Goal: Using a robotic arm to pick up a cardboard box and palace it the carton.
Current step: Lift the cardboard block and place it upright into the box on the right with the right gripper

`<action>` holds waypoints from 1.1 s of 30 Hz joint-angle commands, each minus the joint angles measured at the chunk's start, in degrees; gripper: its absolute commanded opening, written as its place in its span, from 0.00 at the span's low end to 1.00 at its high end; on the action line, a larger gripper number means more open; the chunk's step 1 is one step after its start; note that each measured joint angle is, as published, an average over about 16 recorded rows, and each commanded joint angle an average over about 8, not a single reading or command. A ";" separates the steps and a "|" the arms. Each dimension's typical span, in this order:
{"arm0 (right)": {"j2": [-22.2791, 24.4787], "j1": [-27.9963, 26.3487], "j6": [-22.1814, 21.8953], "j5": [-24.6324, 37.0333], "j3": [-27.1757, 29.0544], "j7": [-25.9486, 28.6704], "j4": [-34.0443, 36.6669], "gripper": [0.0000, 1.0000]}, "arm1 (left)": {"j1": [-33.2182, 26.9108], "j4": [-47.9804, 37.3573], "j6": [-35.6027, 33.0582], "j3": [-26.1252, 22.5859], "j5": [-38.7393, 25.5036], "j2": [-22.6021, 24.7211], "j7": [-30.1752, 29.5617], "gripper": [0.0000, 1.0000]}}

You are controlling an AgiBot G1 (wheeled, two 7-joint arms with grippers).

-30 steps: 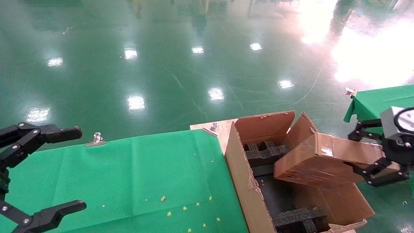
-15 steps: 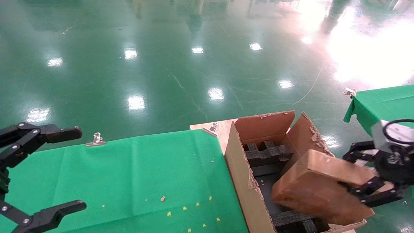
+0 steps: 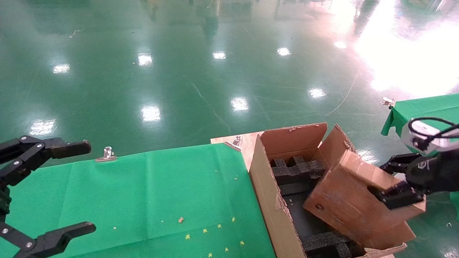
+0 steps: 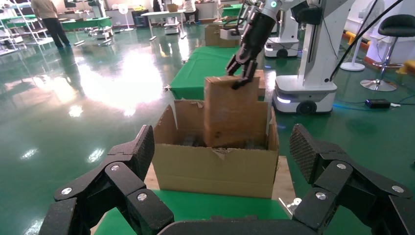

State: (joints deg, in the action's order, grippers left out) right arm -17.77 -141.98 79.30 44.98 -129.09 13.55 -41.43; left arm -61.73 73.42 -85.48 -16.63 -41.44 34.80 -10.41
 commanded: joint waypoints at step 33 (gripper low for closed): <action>10.26 0.58 -30.73 10.02 -4.20 33.28 -21.26 0.00 | -0.02 0.00 0.05 -0.11 0.07 -0.04 0.05 1.00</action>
State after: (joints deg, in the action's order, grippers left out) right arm -7.70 -141.16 48.69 54.58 -133.21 46.33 -62.56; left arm -61.75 73.42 -85.43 -16.74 -41.37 34.75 -10.36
